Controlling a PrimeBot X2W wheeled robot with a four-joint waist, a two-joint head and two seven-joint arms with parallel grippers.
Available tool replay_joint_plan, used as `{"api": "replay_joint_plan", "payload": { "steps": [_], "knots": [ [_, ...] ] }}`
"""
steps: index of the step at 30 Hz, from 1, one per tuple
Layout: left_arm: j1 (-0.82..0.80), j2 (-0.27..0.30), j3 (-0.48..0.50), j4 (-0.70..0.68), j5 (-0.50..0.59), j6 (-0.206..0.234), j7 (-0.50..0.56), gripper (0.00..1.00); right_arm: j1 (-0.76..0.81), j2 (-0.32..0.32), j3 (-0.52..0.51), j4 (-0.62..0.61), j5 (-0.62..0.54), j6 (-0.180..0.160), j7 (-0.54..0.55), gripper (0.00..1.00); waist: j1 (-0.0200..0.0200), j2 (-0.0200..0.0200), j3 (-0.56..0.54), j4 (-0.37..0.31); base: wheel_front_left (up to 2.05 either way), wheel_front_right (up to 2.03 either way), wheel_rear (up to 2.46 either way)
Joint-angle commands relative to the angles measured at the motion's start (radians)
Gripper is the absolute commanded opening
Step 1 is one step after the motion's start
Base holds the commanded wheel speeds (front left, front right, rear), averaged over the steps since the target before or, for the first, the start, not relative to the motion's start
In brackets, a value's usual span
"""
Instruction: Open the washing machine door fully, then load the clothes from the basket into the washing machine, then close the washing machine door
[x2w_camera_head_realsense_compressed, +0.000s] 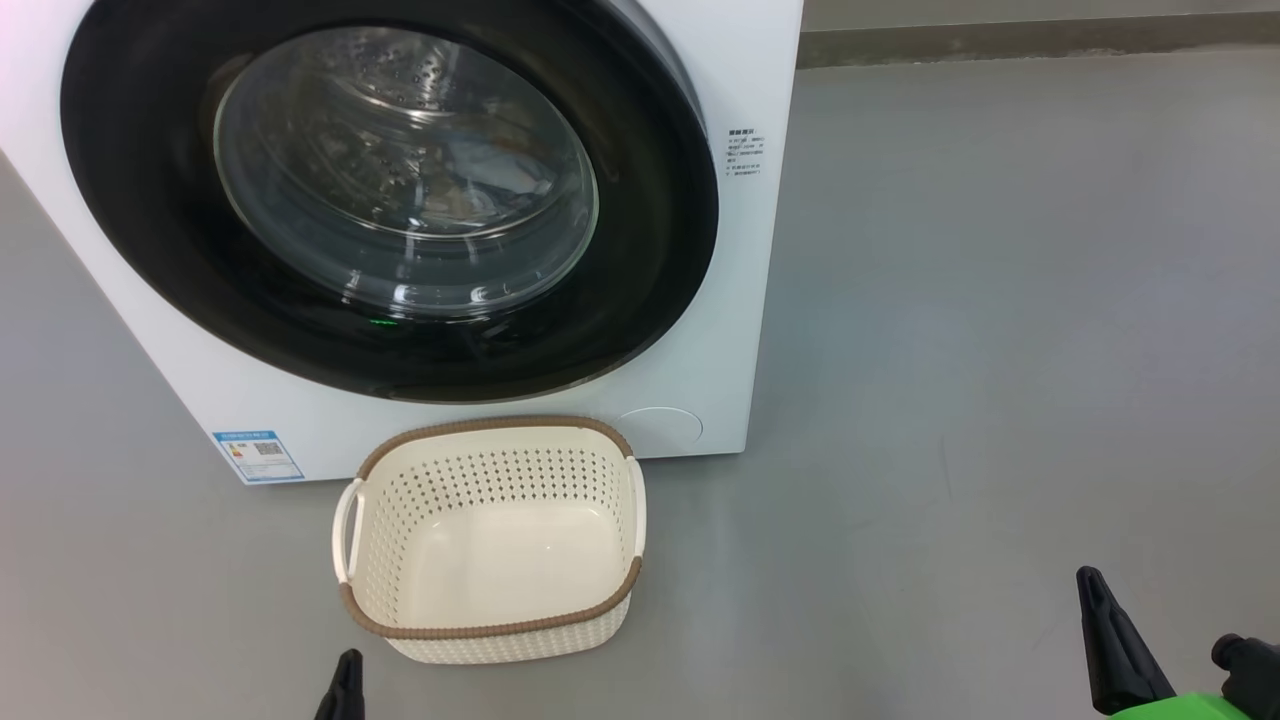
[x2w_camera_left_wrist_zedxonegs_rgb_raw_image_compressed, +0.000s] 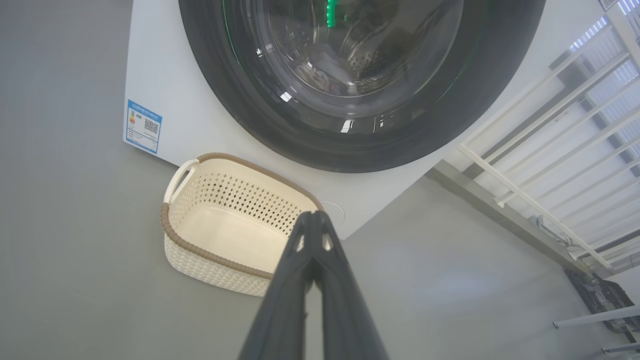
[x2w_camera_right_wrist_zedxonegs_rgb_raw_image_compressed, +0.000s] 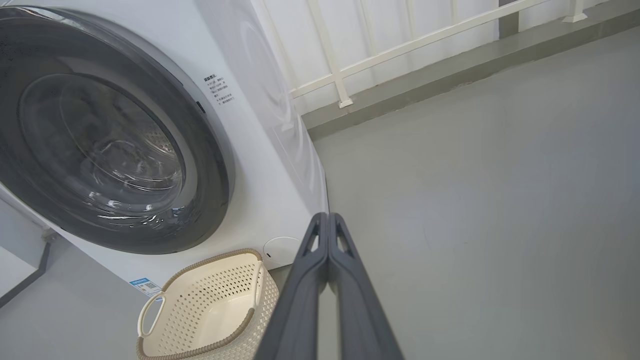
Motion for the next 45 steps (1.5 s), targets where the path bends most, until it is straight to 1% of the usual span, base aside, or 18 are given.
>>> {"api": "replay_joint_plan", "payload": {
  "steps": [1,45],
  "knots": [
    [-0.046,0.013,0.018,-0.017,-0.03,0.0,0.007,0.0,-0.032,-0.005,0.005,-0.02,0.04,-0.001,0.009,0.0,-0.0001,-0.0001,0.0,0.0,0.0,0.0,0.0],
    [-0.114,0.028,0.083,0.0,-0.428,-0.002,0.122,0.0,-0.091,0.012,0.013,0.006,0.52,-0.003,0.136,0.0,-0.0001,-0.0001,0.003,-0.003,0.0,0.0,0.0]
  ]
}}
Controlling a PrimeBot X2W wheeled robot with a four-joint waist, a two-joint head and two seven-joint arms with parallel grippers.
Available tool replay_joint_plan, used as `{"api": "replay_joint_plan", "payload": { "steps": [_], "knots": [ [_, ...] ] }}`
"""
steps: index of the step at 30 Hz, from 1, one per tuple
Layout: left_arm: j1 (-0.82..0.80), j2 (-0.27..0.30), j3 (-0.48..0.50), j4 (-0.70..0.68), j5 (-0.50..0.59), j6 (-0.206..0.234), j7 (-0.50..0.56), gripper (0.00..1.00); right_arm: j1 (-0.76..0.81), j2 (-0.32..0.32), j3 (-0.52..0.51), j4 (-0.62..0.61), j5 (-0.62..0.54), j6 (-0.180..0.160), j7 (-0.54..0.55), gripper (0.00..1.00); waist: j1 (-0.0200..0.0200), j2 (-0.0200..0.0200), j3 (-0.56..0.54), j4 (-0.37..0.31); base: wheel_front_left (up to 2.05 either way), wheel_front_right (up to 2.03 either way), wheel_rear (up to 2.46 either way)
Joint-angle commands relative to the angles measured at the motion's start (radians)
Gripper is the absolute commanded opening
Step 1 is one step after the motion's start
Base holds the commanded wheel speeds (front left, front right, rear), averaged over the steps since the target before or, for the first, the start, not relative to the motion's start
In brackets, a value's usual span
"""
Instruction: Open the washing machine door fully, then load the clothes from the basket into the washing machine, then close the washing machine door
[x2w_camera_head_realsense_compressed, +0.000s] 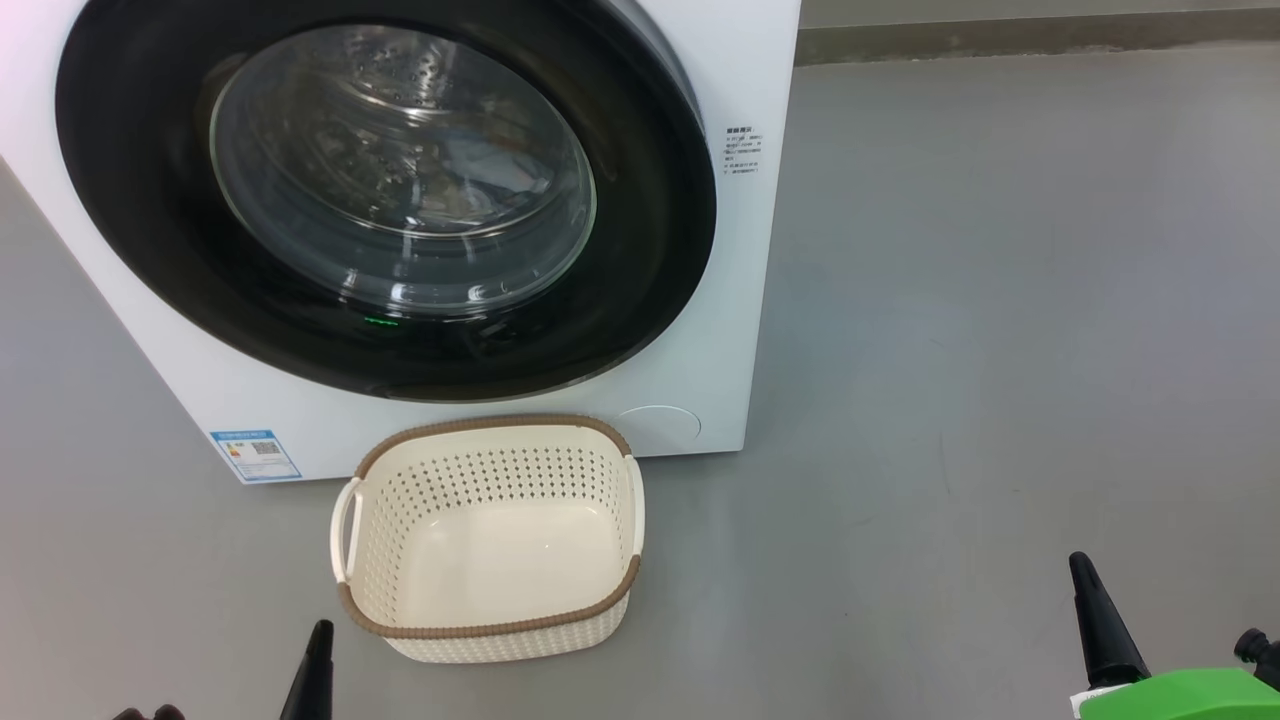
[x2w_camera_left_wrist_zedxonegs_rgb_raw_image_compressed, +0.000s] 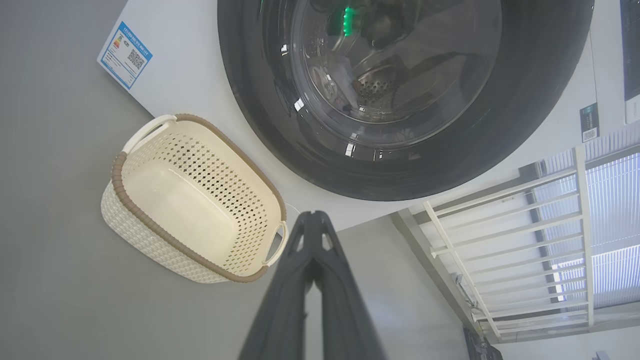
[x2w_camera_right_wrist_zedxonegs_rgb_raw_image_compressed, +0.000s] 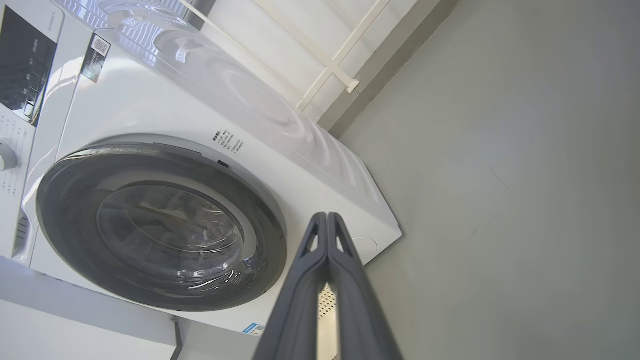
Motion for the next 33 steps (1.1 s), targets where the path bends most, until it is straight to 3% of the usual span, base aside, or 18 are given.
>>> {"api": "replay_joint_plan", "payload": {
  "steps": [1,33],
  "knots": [
    [-0.047,0.018,0.028,-0.017,-0.028,-0.002,0.005,0.0,-0.044,-0.007,0.014,-0.022,0.032,-0.003,0.007,0.0,0.0,-0.0001,0.0,0.0,0.0,0.0,0.0],
    [-0.099,0.023,0.086,-0.002,-0.316,-0.002,0.099,0.0,-0.089,0.007,0.021,-0.002,0.39,-0.005,0.101,0.0,0.0,-0.0001,0.002,-0.002,0.0,0.0,0.0]
  ]
}}
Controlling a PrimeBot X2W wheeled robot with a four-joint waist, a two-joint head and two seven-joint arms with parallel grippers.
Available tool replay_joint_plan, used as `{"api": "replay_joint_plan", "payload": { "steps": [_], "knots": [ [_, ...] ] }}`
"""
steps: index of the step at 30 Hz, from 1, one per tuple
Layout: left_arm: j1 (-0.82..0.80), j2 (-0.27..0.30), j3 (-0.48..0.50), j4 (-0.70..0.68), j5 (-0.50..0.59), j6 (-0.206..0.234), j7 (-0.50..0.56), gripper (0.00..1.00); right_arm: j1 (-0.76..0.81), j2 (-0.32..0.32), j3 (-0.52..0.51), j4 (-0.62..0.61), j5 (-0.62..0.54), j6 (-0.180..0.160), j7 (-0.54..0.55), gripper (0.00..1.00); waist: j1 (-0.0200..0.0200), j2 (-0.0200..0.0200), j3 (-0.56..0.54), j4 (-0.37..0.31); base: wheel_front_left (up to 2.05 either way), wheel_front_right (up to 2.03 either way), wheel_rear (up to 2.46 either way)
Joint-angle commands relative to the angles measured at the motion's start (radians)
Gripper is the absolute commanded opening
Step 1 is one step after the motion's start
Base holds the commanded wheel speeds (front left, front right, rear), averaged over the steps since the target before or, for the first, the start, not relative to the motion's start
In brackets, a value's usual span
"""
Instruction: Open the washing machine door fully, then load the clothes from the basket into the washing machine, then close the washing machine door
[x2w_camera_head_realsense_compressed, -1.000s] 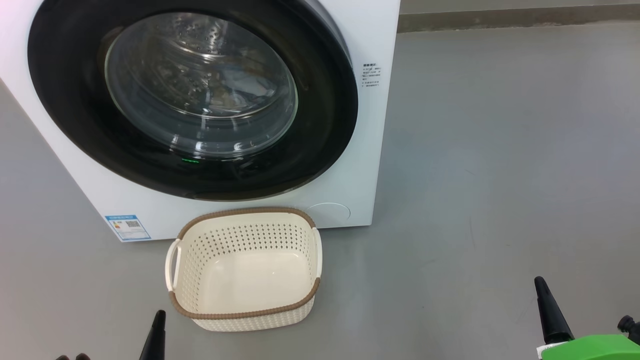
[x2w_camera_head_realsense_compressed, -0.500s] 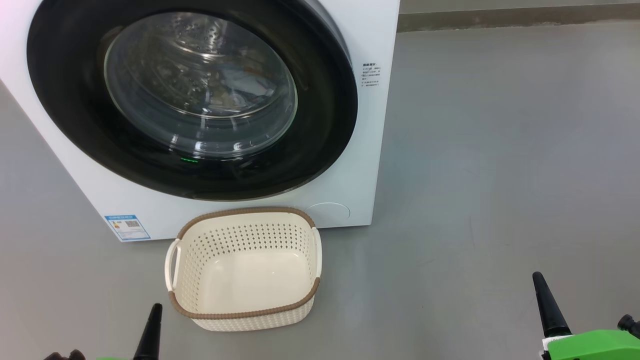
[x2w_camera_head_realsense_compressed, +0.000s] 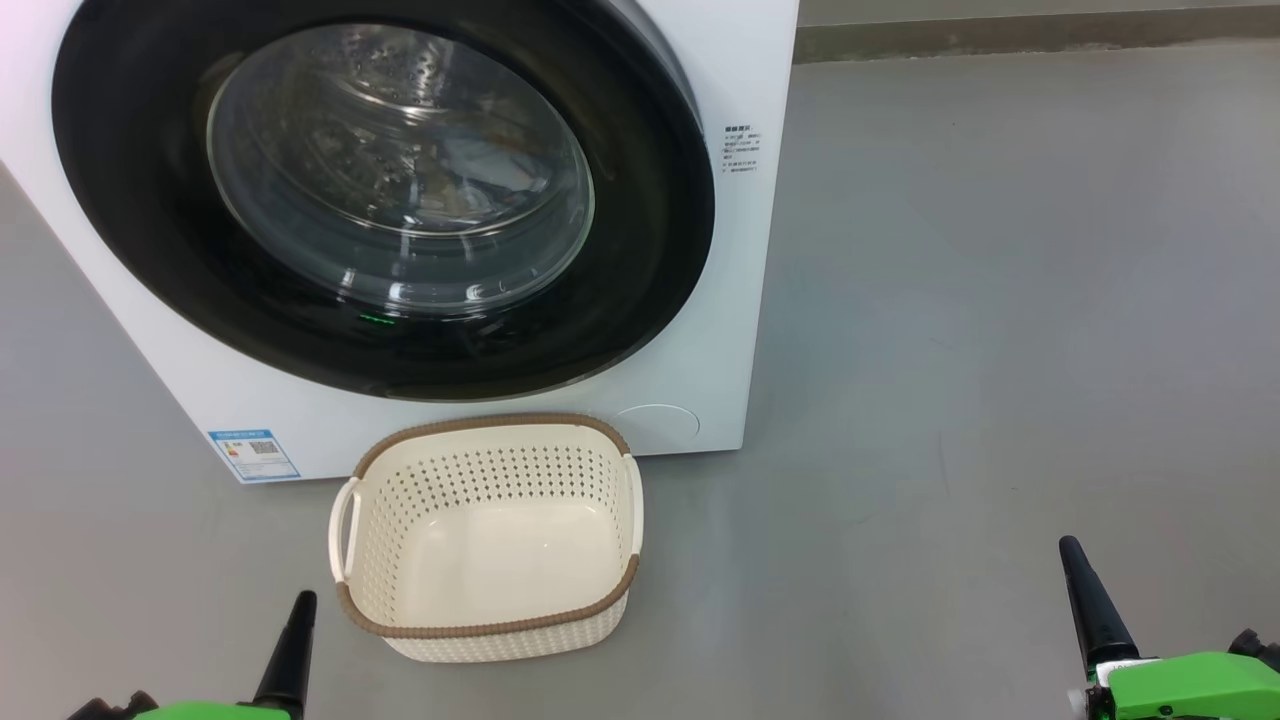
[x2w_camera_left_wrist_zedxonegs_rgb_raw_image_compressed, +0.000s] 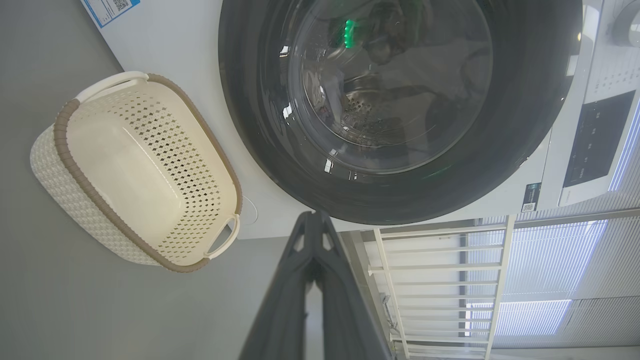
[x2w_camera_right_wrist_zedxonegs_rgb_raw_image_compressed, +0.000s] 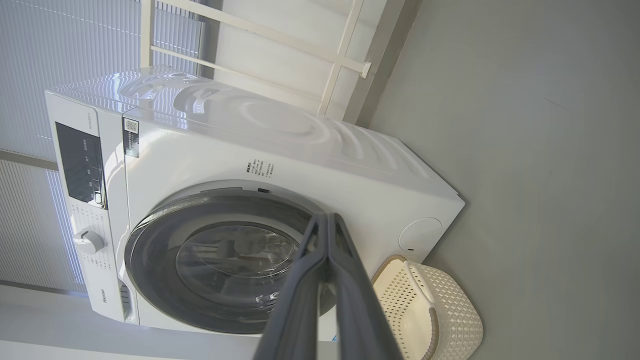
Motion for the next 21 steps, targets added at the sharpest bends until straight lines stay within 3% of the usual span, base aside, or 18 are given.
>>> {"api": "replay_joint_plan", "payload": {
  "steps": [1,21],
  "knots": [
    [-0.052,0.022,0.033,-0.019,-0.027,-0.002,0.01,0.0,-0.052,-0.002,0.021,-0.022,0.034,0.0,0.012,0.0,0.0,0.0,0.0,0.0,0.0,0.0,0.0],
    [-0.083,0.023,0.07,-0.01,-0.197,-0.003,0.067,0.0,-0.078,0.006,0.025,-0.01,0.246,-0.001,0.068,0.0,0.0,0.0,0.001,-0.001,0.0,0.0,0.0]
  ]
}}
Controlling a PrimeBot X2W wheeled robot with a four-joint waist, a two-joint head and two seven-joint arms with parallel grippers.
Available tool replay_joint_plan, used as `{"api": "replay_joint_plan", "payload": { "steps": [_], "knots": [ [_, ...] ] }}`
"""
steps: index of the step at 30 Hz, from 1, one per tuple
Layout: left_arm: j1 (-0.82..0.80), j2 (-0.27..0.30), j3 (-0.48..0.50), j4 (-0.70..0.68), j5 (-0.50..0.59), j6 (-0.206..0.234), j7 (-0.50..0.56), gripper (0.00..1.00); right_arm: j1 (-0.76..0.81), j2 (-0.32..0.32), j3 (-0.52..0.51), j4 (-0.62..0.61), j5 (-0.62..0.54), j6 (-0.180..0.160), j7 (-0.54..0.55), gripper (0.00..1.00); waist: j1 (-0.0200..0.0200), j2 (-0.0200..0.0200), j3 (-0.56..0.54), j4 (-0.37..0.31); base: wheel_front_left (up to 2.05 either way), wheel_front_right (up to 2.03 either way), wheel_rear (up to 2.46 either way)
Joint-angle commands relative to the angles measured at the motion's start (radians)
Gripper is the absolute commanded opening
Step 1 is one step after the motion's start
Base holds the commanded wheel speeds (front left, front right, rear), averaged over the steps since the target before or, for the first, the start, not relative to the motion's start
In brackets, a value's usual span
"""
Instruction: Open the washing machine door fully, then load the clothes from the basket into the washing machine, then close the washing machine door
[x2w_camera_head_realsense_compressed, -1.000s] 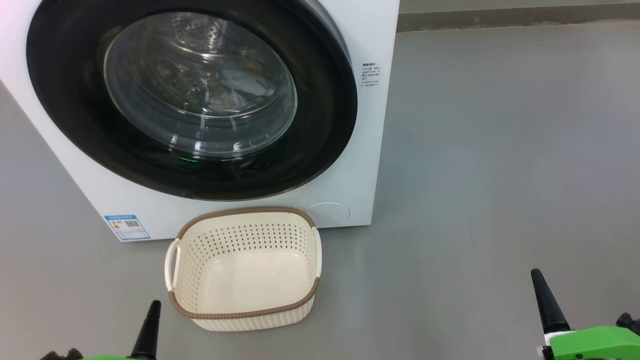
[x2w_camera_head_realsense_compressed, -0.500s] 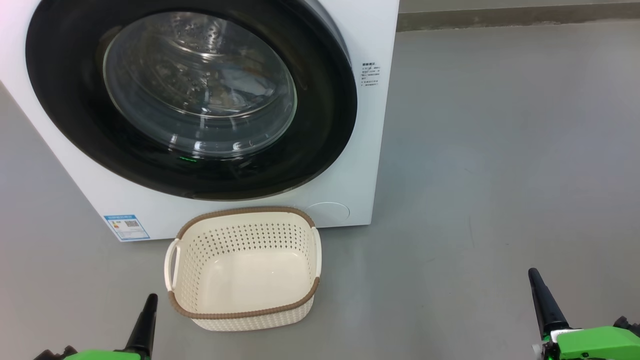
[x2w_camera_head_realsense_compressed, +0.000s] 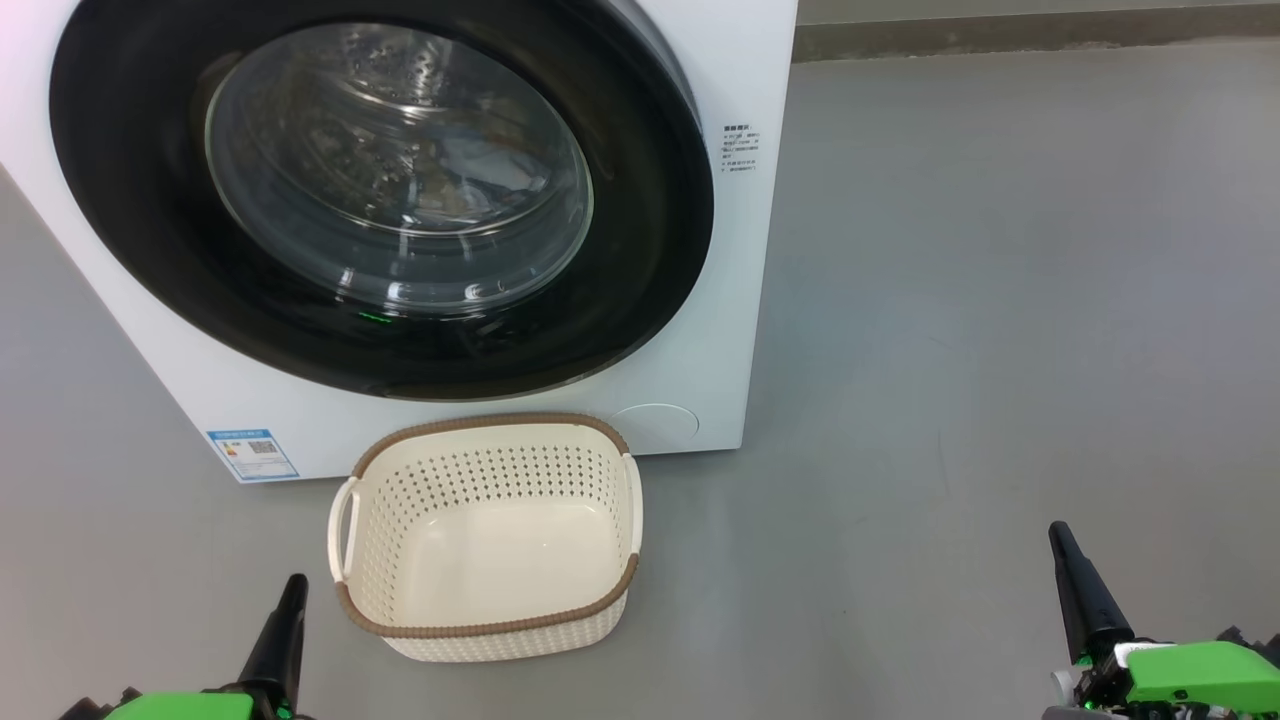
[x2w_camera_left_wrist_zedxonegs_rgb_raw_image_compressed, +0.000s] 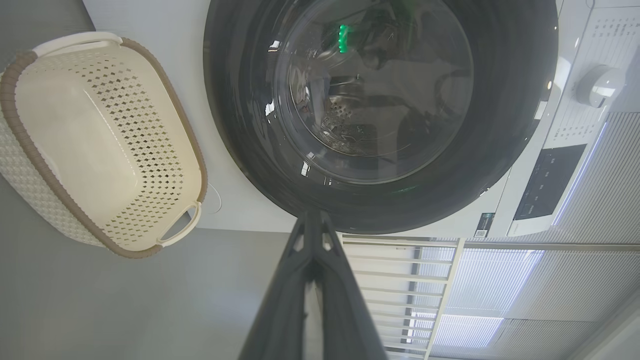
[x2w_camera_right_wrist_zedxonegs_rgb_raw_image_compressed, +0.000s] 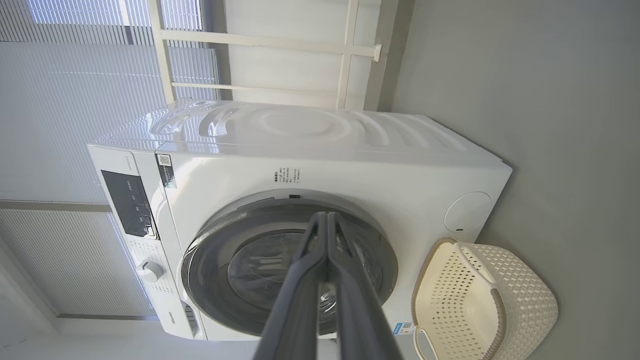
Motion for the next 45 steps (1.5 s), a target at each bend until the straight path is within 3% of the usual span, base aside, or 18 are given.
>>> {"api": "replay_joint_plan", "payload": {
  "steps": [1,45],
  "knots": [
    [-0.053,0.022,0.037,-0.017,-0.02,-0.003,0.008,0.0,-0.053,-0.002,0.025,-0.023,0.028,0.002,0.009,0.0,0.0,0.0,0.0,0.0,0.0,0.0,0.0],
    [-0.059,0.013,0.055,-0.015,-0.032,-0.003,0.027,0.0,-0.057,0.0,0.026,-0.022,0.057,0.002,0.017,0.0,0.0,0.0,0.0,0.0,0.0,0.0,0.0]
  ]
}}
